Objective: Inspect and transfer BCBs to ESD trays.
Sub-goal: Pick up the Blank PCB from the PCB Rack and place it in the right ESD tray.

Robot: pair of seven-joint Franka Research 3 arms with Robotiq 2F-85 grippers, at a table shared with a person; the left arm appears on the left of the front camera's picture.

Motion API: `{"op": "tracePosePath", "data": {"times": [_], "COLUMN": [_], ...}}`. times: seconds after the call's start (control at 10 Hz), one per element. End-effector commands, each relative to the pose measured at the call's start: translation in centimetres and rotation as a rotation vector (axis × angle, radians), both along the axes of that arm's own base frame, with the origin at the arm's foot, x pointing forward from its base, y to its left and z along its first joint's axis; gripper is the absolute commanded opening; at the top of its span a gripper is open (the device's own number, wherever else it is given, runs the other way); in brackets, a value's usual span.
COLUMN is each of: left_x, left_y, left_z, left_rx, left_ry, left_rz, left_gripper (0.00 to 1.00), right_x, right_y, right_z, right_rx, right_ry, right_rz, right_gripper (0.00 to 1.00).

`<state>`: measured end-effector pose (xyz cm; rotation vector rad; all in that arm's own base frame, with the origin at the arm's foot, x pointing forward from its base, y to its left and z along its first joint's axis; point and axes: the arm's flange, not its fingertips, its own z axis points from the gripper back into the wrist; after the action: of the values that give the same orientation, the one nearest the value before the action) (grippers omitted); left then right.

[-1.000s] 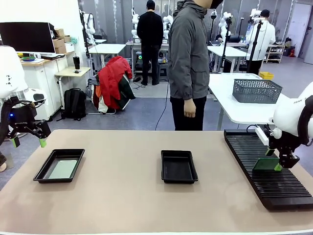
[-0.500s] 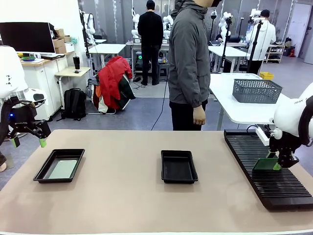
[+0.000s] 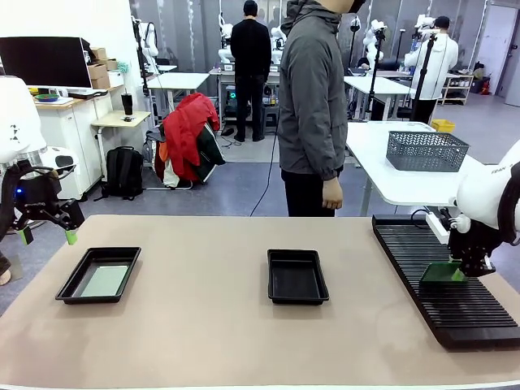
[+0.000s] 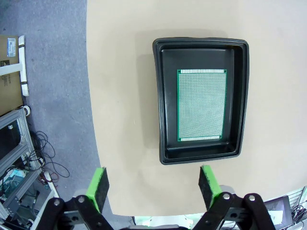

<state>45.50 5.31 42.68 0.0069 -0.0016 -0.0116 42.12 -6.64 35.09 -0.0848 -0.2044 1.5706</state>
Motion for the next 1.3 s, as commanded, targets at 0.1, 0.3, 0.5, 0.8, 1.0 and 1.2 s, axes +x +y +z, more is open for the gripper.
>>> {"op": "tracePosePath", "data": {"times": [0.1, 0.3, 0.5, 0.8, 1.0, 1.2], "left_x": [0.0, 0.0, 0.0, 0.0, 0.0, 0.0], "left_y": [0.0, 0.0, 0.0, 0.0, 0.0, 0.0], "left_z": [-0.1, -0.1, -0.1, -0.1, -0.1, -0.1], "left_rx": [0.0, 0.0, 0.0, 0.0, 0.0, 0.0], "left_ry": [0.0, 0.0, 0.0, 0.0, 0.0, 0.0], "left_rz": [0.002, 0.002, 0.002, 0.002, 0.002, 0.002], "left_gripper": [1.0, 1.0, 1.0, 1.0, 1.0, 1.0], "right_x": [-0.8, -0.9, -0.8, -0.8, -0.9, -1.7], "right_y": [-0.6, -0.6, -0.6, -0.8, -0.6, -0.5], "right_z": [-0.1, 0.1, 0.1, 0.8, 3.4, 8.1], "right_rx": [0.018, 0.019, 0.02, 0.022, 0.012, -0.001], "right_ry": [-0.004, -0.003, 0.002, -0.013, -0.038, -0.023], "right_rz": [0.025, 0.031, 0.026, 0.021, 0.013, 0.007], "right_gripper": [0.18, 0.08, 0.0, 0.0, 0.0, 0.0]}}
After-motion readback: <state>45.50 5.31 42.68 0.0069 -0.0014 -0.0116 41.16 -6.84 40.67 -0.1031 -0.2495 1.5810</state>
